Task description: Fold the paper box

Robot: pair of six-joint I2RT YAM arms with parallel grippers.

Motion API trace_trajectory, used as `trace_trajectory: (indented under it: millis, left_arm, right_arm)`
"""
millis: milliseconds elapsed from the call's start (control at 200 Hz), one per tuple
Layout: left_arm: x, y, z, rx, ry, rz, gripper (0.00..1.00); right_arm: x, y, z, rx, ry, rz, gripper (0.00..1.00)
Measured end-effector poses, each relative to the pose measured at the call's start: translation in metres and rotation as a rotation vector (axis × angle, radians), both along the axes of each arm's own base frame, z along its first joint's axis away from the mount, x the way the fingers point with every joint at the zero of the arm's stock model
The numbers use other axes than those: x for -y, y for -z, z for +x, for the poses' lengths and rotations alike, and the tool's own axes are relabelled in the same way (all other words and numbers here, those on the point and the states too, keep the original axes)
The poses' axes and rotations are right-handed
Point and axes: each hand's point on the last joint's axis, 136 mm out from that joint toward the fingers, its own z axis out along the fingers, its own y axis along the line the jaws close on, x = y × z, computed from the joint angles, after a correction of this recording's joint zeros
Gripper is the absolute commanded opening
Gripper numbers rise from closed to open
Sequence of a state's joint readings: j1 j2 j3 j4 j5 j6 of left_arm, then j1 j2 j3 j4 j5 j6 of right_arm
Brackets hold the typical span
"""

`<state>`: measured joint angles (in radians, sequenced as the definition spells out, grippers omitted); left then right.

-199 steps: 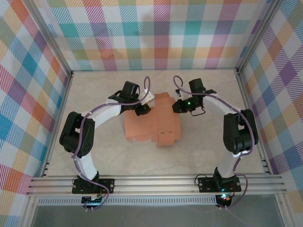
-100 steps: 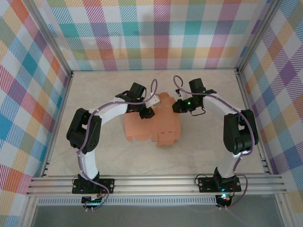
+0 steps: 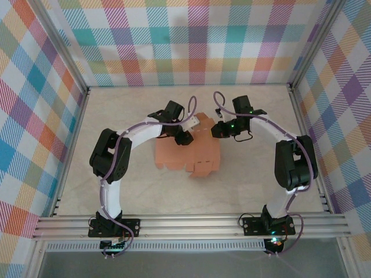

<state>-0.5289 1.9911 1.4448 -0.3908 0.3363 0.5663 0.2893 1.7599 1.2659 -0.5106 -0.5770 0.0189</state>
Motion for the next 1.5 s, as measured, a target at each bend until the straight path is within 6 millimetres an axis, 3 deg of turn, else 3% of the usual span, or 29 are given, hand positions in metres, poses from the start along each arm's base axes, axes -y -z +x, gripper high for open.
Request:
trace_trajectory:
  millis: [245, 345, 425, 525, 635, 740, 850, 970, 1105, 1320, 1500]
  left_arm:
    - [-0.009, -0.011, -0.005, -0.002, -0.075, -0.055, 0.56]
    - [-0.023, -0.036, -0.008, 0.065, -0.14, -0.094, 0.6]
    - [-0.037, -0.066, -0.011, 0.138, -0.206, -0.153, 0.68]
    - [-0.059, -0.102, -0.012, 0.221, -0.32, -0.241, 0.7]
    - [-0.093, -0.117, -0.007, 0.261, -0.496, -0.298, 0.75]
    - [-0.132, -0.102, -0.012, 0.236, -0.686, -0.301, 0.82]
    - [-0.169, -0.07, -0.033, 0.167, -0.853, -0.267, 0.91]
    - [-0.194, -0.046, -0.056, 0.099, -0.963, -0.253, 0.98]
    - [-0.212, -0.02, -0.07, -0.01, -1.069, -0.287, 0.96]
    - [-0.218, 0.013, -0.073, -0.193, -1.134, -0.405, 0.84]
    - [-0.2, 0.023, -0.065, -0.314, -1.076, -0.53, 0.69]
  right_arm:
    - [0.011, 0.009, 0.002, -0.001, 0.036, -0.077, 0.0]
    - [0.015, 0.012, 0.001, -0.012, 0.044, -0.105, 0.0]
    - [0.017, 0.012, 0.001, -0.015, 0.045, -0.115, 0.0]
    - [0.015, 0.012, 0.003, -0.016, 0.038, -0.117, 0.0]
    - [0.012, 0.016, 0.004, -0.02, 0.024, -0.115, 0.0]
    - [0.007, 0.021, 0.008, -0.038, 0.014, -0.101, 0.0]
    - [0.002, 0.026, 0.014, -0.059, 0.006, -0.086, 0.0]
    - [-0.001, 0.03, 0.018, -0.07, 0.002, -0.087, 0.0]
    - [-0.004, 0.028, 0.017, -0.075, -0.008, -0.066, 0.0]
    - [-0.016, 0.017, 0.015, -0.07, -0.047, 0.018, 0.0]
    - [-0.022, 0.014, 0.01, -0.078, -0.074, 0.068, 0.0]
